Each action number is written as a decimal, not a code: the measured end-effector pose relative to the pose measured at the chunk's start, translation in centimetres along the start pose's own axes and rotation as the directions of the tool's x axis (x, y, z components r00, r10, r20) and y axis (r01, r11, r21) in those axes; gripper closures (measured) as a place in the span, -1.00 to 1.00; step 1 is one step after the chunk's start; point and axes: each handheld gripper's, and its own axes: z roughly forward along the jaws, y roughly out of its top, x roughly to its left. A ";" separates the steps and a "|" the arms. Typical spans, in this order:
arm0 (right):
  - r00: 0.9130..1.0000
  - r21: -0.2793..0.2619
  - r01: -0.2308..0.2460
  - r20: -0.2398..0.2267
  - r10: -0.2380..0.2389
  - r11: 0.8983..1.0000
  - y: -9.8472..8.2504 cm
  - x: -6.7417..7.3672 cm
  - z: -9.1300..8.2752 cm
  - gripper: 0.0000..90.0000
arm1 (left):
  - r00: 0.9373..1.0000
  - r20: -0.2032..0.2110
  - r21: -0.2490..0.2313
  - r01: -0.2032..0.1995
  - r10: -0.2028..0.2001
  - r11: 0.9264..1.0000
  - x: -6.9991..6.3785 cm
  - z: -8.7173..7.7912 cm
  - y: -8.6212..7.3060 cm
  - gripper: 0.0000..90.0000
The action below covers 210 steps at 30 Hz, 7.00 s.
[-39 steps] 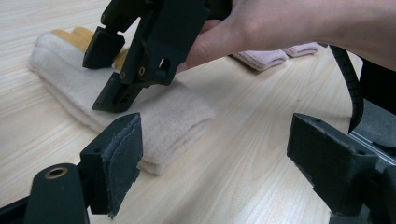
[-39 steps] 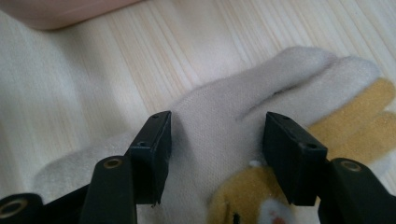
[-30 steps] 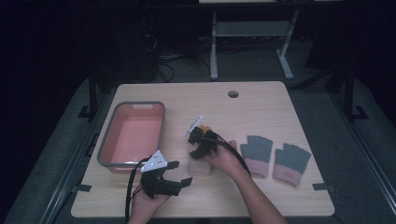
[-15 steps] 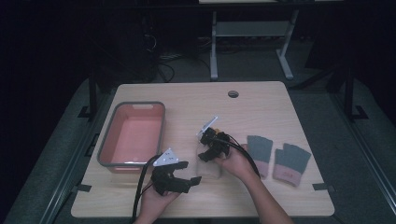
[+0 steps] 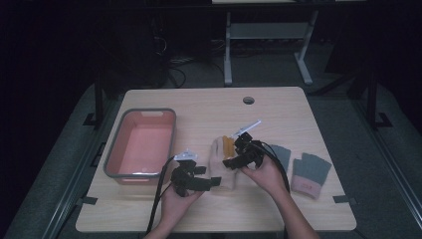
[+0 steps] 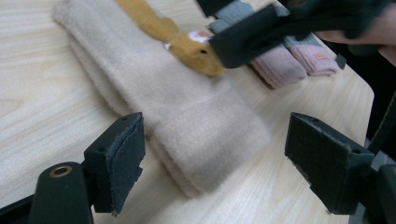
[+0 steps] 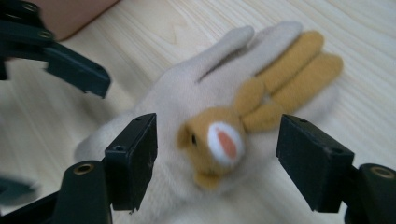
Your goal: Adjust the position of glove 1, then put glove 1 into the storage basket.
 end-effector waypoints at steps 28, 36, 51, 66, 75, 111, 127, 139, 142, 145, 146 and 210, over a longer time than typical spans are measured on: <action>0.935 0.029 -0.347 -0.071 0.348 0.938 -3.8 -1.5 2.6 -0.16 | 0.997 -0.044 0.142 0.063 -0.057 0.988 0.9 2.5 -0.2 -0.26; 0.930 0.015 -0.362 -0.056 0.362 0.932 -3.9 -0.6 2.7 0.04 | 0.998 -0.023 0.154 0.068 -0.065 0.986 1.0 2.7 -0.1 -0.13; 0.909 -0.067 -0.413 -0.093 0.406 0.908 -5.1 0.2 3.2 0.42 | 0.998 0.022 0.172 0.060 -0.064 0.983 1.5 3.1 0.1 0.13; 0.885 -0.073 -0.451 -0.161 0.436 0.889 -5.5 -0.4 3.6 0.63 | 0.991 0.077 0.169 0.094 -0.108 0.981 2.4 3.3 0.2 0.41; 0.869 -0.112 -0.482 -0.187 0.458 0.869 -6.0 -0.4 3.6 0.74 | 0.989 0.096 0.167 0.100 -0.117 0.981 2.6 3.2 0.4 0.45; 0.886 -0.134 -0.445 -0.213 0.413 0.885 -4.1 0.2 1.4 0.83 | 0.984 0.124 0.120 0.117 -0.132 0.986 2.2 1.1 2.0 0.48; 0.897 -0.158 -0.424 -0.211 0.389 0.892 -2.2 0.7 -0.5 0.83 | 0.982 0.145 0.088 0.109 -0.121 0.990 2.1 -0.6 3.7 0.48; 0.906 -0.175 -0.406 -0.210 0.369 0.897 -0.7 1.2 -1.7 0.83 | 0.981 0.156 0.063 0.103 -0.111 0.993 2.0 -1.9 4.7 0.48; 0.906 -0.170 -0.404 -0.210 0.368 0.899 -0.4 1.2 -1.9 0.83 | 0.981 0.158 0.058 0.101 -0.110 0.993 2.0 -2.3 5.0 0.48; 0.907 -0.168 -0.403 -0.209 0.367 0.900 0.1 1.4 -2.1 0.83 | 0.982 0.159 0.058 0.094 -0.102 0.994 2.0 -2.7 5.4 0.48; 0.910 -0.173 -0.396 -0.208 0.360 0.902 0.3 1.4 -2.2 0.83 | 0.981 0.161 0.054 0.097 -0.105 0.994 2.0 -2.8 5.5 0.48; 0.930 -0.222 -0.333 -0.240 0.280 0.916 8.1 3.3 -5.0 0.86 | 0.984 0.162 -0.011 0.076 -0.074 0.997 3.1 -9.2 10.9 0.51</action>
